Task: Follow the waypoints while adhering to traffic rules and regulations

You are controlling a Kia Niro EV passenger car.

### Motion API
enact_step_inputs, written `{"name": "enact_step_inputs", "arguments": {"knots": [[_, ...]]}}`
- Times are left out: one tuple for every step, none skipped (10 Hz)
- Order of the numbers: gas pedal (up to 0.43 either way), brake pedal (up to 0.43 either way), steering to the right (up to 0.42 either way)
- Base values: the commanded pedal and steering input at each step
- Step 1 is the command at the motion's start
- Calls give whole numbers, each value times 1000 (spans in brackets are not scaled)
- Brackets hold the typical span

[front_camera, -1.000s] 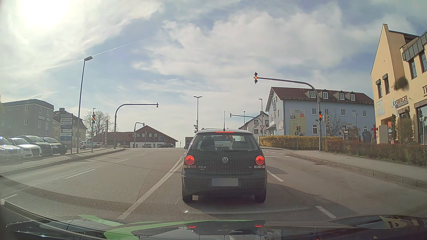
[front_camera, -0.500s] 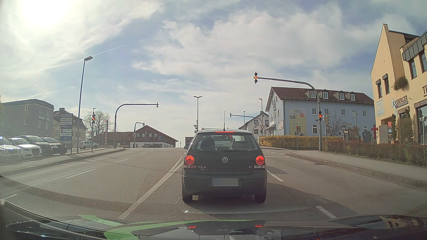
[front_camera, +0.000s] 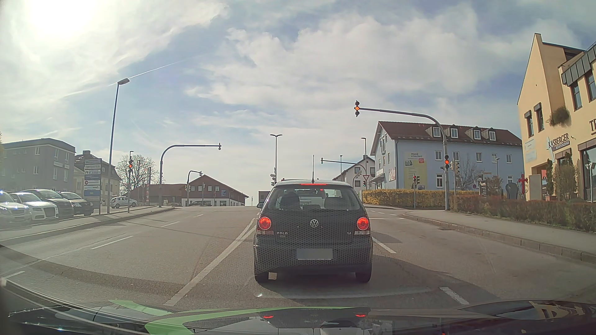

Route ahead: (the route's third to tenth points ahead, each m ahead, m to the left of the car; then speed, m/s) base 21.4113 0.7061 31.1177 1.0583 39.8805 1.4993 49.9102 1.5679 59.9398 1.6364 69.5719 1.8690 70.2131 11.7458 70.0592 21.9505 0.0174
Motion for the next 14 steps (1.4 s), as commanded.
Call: {"name": "enact_step_inputs", "arguments": {"knots": [[0,341,-32],[0,341,-32],[0,341,-32],[0,341,-32],[0,341,-32],[0,341,-32],[0,335,-32],[0,341,-32],[0,341,-32],[0,341,-32],[0,341,-32],[0,341,-32],[0,341,-32],[0,341,-32]]}}
